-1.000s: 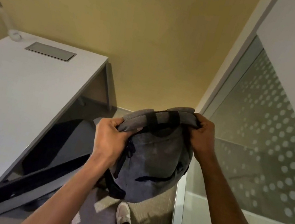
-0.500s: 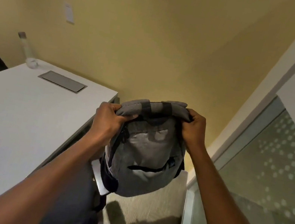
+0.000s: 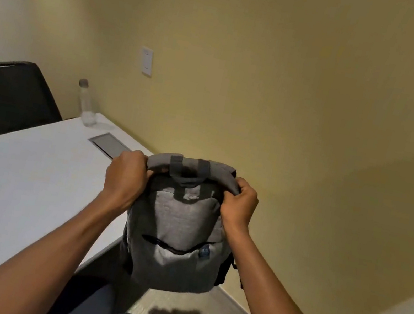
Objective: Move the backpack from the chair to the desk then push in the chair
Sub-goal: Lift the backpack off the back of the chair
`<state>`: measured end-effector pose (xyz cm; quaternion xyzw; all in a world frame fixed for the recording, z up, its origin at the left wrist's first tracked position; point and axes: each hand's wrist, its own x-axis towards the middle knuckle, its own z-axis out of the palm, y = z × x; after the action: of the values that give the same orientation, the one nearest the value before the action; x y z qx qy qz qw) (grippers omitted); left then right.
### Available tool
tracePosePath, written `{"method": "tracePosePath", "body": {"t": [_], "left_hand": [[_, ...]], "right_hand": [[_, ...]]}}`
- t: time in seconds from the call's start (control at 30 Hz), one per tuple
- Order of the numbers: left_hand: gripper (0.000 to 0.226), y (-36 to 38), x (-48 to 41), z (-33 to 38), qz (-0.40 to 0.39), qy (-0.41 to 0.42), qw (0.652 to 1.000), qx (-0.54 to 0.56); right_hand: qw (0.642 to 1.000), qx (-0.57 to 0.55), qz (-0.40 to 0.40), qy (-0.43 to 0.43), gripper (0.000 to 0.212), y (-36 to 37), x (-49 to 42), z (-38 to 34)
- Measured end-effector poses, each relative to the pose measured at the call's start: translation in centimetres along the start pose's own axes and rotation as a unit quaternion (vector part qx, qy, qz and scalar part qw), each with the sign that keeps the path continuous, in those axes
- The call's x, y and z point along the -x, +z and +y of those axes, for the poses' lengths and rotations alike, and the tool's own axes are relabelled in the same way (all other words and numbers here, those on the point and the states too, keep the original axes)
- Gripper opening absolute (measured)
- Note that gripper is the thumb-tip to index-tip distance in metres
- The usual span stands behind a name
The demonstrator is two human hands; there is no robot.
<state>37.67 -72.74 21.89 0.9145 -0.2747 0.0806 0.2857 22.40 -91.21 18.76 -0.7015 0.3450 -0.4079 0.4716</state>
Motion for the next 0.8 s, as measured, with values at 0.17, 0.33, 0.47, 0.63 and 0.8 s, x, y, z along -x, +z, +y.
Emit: {"method": "tracePosePath", "body": {"t": [0.17, 0.33, 0.47, 0.63, 0.8], "left_hand": [[0.014, 2.5, -10.8, -0.9, 0.013, -0.038, 0.998, 0.039], [0.011, 4.3, -20.2, -2.1, 0.028, -0.069, 0.996, 0.057], [0.012, 5.3, -26.9, -3.0, 0.014, -0.073, 0.995, 0.059], [0.023, 7.8, -31.6, -2.6, 0.033, -0.093, 0.993, 0.067], [0.032, 12.2, -33.4, -4.2, 0.074, -0.156, 0.978, 0.116]], "right_hand": [[0.998, -0.05, -0.027, 0.017, 0.051, 6.7, -8.4, 0.7], [0.996, -0.082, -0.038, 0.03, 0.029, 13.0, -14.1, 1.3], [0.992, -0.104, -0.047, 0.062, 0.019, 17.6, -17.4, 2.2], [0.984, -0.118, -0.047, 0.126, 0.048, 21.5, -19.8, 3.9], [0.981, -0.111, -0.054, 0.148, 0.048, 24.3, -22.5, 5.5]]}}
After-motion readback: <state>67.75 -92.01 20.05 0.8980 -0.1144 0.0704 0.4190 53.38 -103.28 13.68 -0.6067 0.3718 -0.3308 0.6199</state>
